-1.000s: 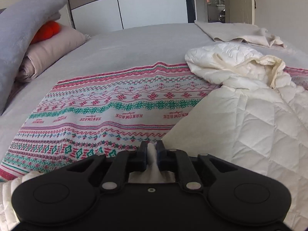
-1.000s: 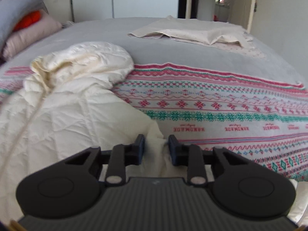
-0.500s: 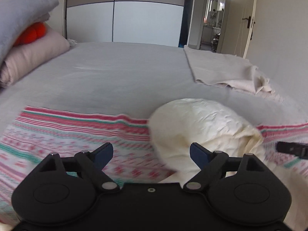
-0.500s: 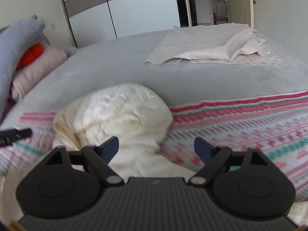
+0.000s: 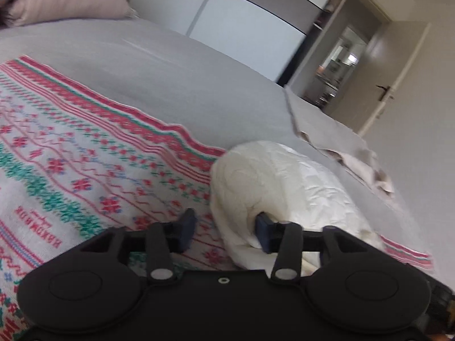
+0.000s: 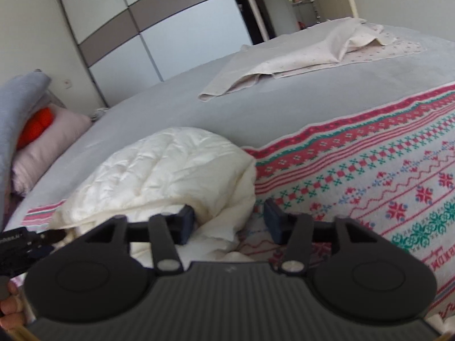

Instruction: Fold large clothes

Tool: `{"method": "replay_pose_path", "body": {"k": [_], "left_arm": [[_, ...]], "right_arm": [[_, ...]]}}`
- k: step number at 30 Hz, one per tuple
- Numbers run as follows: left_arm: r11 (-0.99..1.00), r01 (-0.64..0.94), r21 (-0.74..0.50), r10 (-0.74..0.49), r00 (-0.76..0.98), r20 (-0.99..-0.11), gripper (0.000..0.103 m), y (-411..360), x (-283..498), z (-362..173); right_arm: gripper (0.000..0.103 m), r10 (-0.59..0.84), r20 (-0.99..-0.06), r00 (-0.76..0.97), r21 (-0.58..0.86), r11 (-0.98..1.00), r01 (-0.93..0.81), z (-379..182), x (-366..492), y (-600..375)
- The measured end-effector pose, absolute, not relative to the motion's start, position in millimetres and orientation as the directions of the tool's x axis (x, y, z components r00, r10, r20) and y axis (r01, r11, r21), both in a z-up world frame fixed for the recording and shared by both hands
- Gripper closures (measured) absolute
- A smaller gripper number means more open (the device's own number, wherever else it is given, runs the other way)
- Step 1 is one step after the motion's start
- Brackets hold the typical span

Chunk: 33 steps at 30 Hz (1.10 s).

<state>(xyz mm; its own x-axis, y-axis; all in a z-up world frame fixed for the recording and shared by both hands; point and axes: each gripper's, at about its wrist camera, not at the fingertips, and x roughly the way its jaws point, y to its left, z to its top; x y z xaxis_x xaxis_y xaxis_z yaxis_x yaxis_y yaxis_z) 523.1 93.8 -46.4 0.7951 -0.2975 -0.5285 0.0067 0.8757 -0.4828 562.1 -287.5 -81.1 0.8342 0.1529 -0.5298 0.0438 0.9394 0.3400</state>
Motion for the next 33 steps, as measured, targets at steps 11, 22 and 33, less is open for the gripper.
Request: {"method": "replay_pose_path", "body": {"k": [11,22,33], "left_arm": [[0.810,-0.044,-0.585,-0.356,0.756,-0.550,0.020,79.9,571.2,-43.4],[0.892,0.274,-0.360,-0.413,0.819,-0.399,0.094,21.5,529.6,7.7],[0.715,0.661,0.227,-0.538,0.729,-0.423,0.094,-16.4,396.2,28.1]], "right_arm": [[0.025,0.233,-0.462,0.856,0.426,0.905,-0.016,-51.0,538.1,-292.6],[0.023,0.230,-0.405,0.885,0.501,0.866,0.004,-33.7,525.7,-309.7],[0.013,0.368,-0.189,0.910,0.796,0.600,-0.077,0.3,489.6,-352.3]]}}
